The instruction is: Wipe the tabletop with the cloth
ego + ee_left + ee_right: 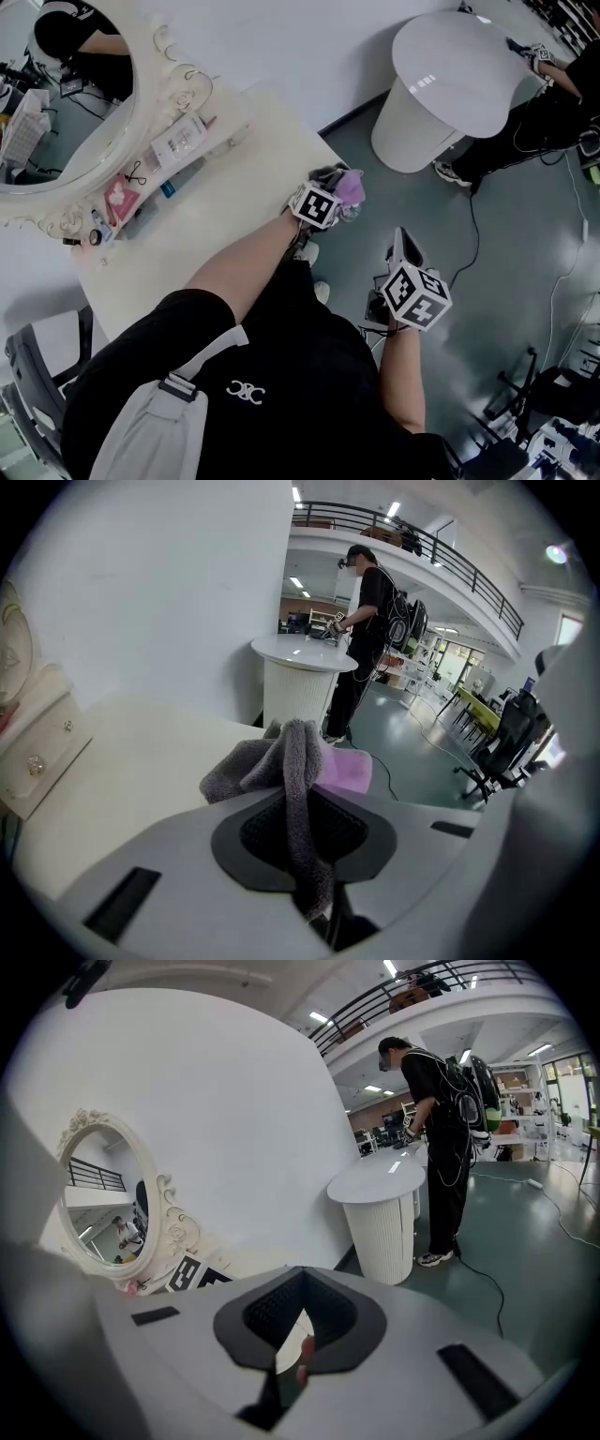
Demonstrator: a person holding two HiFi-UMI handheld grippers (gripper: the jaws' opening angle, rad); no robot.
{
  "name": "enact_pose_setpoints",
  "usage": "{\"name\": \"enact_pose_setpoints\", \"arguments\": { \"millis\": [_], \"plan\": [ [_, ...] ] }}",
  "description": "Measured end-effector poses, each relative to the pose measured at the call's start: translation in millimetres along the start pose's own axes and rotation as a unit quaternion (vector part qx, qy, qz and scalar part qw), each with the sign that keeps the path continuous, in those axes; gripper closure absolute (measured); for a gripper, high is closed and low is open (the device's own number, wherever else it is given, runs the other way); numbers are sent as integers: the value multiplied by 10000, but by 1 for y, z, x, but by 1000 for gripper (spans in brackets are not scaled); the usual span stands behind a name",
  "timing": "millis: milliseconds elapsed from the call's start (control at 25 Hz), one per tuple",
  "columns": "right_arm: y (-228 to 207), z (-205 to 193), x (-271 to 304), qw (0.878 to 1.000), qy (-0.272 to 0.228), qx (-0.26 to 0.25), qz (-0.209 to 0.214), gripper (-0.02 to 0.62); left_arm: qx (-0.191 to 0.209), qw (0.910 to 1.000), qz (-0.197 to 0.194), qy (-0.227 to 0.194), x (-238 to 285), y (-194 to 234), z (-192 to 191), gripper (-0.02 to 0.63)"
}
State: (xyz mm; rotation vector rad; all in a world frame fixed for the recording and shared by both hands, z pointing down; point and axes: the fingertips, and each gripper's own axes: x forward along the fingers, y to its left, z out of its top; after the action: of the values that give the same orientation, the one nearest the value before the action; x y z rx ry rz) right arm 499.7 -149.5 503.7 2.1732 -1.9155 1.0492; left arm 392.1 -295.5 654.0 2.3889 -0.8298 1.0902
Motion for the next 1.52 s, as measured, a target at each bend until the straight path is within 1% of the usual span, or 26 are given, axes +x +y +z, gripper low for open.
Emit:
{"name": "enact_pose_setpoints", "arguments": {
  "millis": [160, 280, 440, 560, 800, 920, 1000, 1240, 1360, 1520],
  "plan": [
    [-2, 3, 9, 10000, 12, -29, -20, 591, 8, 10000, 45, -80, 9, 2, 14, 555],
    [-7, 17, 20, 10000, -30, -43, -53, 591, -49, 9999, 78, -118, 20, 10, 27, 555],
    [-4, 44, 39, 9998, -134, -124, -14, 591, -252, 9995, 148, -76, 30, 35, 45, 555],
    [1, 53, 55, 9997, -64, -209, 46, 591, -299, 9991, 265, -147, 35, 61, 58, 555],
    [8, 59, 84, 9991, 152, -362, 145, 591, -559, 9962, 650, -162, 33, 121, 70, 555],
    [10, 64, 95, 9989, 187, -396, 165, 591, -860, 9891, 1152, -309, 26, 168, 73, 555],
    [11, 67, 101, 9988, 205, -407, 185, 591, -1011, 9845, 1401, -313, 20, 194, 70, 555],
    [15, 70, 113, 9983, 270, -429, 282, 591, -1247, 9748, 1841, -204, -4, 241, 52, 555],
    [21, 72, 116, 9979, 275, -451, 377, 591, -1401, 9707, 1940, -225, -19, 252, 36, 555],
    [31, 66, 119, 9968, 305, -501, 546, 591, -1363, 9707, 1958, -285, -35, 247, 16, 555]
  ]
}}
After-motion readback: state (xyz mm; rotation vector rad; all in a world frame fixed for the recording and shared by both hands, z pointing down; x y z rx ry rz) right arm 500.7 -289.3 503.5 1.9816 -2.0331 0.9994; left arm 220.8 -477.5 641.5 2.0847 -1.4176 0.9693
